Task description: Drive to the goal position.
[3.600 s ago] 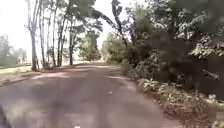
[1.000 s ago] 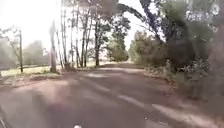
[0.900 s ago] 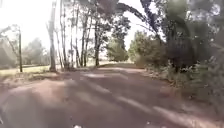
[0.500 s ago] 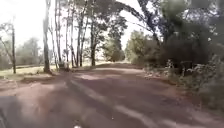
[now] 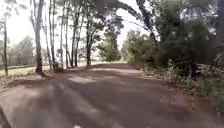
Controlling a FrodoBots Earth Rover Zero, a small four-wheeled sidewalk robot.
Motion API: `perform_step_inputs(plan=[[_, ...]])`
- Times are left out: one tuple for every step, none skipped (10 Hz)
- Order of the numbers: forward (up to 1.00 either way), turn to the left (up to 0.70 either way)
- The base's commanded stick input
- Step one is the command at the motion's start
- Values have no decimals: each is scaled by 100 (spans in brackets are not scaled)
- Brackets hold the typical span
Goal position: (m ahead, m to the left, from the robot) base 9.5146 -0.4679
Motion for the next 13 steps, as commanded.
perform_step_inputs(plan=[[100, -7], [100, -7], [100, -6], [100, -5], [100, -5], [100, -5], [100, -5], [100, -5], [100, -5], [100, -5], [100, -5], [100, -5], [100, -5]])
